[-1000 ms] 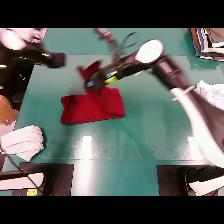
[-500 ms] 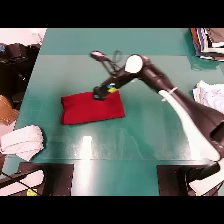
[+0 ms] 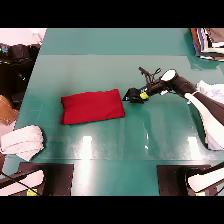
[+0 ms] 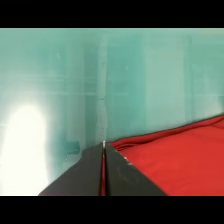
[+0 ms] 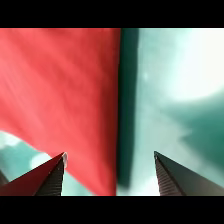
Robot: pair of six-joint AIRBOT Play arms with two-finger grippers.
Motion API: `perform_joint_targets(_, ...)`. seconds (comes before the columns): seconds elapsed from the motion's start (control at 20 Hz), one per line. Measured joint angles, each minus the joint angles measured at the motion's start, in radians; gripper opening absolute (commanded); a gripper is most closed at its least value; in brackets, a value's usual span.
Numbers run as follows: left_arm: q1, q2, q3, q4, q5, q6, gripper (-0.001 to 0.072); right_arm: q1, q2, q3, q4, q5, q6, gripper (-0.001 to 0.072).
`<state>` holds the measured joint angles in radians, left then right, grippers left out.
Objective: Fold the shirts.
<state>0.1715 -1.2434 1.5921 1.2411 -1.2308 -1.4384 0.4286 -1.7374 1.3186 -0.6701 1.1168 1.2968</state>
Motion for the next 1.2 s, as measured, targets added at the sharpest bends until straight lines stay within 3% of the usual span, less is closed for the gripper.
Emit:
perform_joint_targets(0.05,-0.003,-0.001,-0.001,-0.002,0.005,0.0,0.0023,0.01,-0.028,0.011,0.028,-0.004,-0.01,0.0622)
perform_joint_targets(0.2,-0.01,-0.001,-0.002,-0.024,0.012,0.002,0.0023,0.071,-0.123,0.09,0.106,-0.006,-0.028,0.0479)
perform_joint_targets(0.25,-0.011,-0.001,-0.002,-0.027,0.013,0.002,0.0023,0.095,-0.153,0.126,0.117,-0.005,-0.033,0.0367)
perform_joint_targets(0.35,-0.014,-0.001,-0.002,-0.038,0.015,0.002,0.0023,0.135,-0.206,0.195,0.121,0.006,-0.04,0.0019)
perform_joint_targets(0.75,-0.073,-0.001,-0.002,-0.068,0.012,0.003,0.0022,0.088,-0.199,0.342,0.129,0.037,-0.098,0.0017)
perform_joint_targets(1.2,-0.292,-0.001,-0.002,-0.072,0.08,0.005,0.0023,-0.454,0.126,0.355,-0.21,0.039,0.082,0.0017)
